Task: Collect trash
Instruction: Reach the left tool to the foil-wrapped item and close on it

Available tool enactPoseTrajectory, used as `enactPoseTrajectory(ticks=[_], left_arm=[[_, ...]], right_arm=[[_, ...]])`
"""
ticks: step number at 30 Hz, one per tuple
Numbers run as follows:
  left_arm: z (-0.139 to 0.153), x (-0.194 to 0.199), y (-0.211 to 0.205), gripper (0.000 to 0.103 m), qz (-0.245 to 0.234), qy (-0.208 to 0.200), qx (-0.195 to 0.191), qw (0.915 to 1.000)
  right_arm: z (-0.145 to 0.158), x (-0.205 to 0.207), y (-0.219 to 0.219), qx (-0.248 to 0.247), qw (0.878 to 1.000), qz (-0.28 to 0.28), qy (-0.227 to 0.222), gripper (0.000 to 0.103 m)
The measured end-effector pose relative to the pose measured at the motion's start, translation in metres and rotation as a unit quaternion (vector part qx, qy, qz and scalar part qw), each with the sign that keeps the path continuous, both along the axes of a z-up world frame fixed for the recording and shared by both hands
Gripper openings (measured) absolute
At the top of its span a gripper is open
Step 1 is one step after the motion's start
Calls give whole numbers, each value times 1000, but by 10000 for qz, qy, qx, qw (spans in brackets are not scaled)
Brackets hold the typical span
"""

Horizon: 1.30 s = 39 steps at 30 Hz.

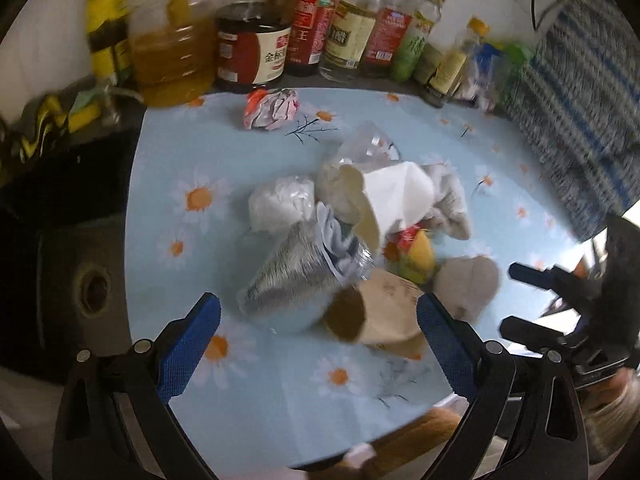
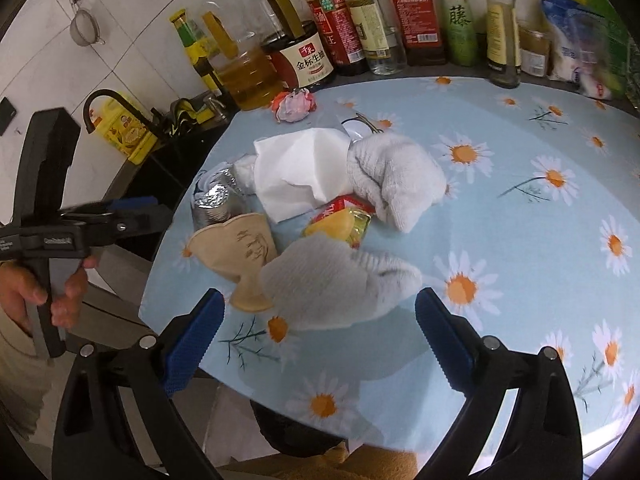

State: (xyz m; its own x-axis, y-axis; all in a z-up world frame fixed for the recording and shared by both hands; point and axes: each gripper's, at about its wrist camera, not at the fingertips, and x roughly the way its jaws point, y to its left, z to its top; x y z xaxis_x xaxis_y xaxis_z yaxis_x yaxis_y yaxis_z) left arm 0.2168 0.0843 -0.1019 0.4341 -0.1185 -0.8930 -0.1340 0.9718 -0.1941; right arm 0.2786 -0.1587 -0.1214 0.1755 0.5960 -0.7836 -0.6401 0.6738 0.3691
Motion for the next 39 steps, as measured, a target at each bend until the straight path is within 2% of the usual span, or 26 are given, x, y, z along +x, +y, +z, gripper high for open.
enactPoseTrajectory(ticks=[2,4,6,8,11,16,18,22,23,26,28,39], left_arm=[[-9,9,2,92,-20,122,121,9999],[-15,15,7,86,74,220,58,9997],[-20,18,10,85,139,309,17,9994],[-24,23,11,86,135,347,-110,9992],[-27,30,7,85,57,408,-71,9991],[-35,38,-1,86,-62,545,80,9985],[-40,40,0,87,-42,626,157,9979],[-43,40,9,86,65,646,130,9978],[-43,39,11,82,99,631,158,9978],[-42,38,21,67,234,583,-66,9980],[-41,37,26,62,326,514,-209,9979],[-38,21,32,58,658,289,-456,9964]], right_arm=[[-5,5,4,9,9999,86,62,92],[-9,7,8,-41,9999,135,32,92],[-14,9,9,-33,9998,176,75,91],[-20,13,9,-44,9997,149,169,80],[-27,18,8,-67,9996,131,257,78],[-28,21,5,-52,9996,132,260,65],[-29,22,4,-42,9996,123,269,64],[-29,20,3,-63,9997,124,214,50],[-29,20,2,-58,9997,108,199,48],[-29,21,0,-16,9997,99,223,44],[-27,21,-1,-21,9998,112,189,43],[-14,14,-6,-41,9999,114,16,40]])
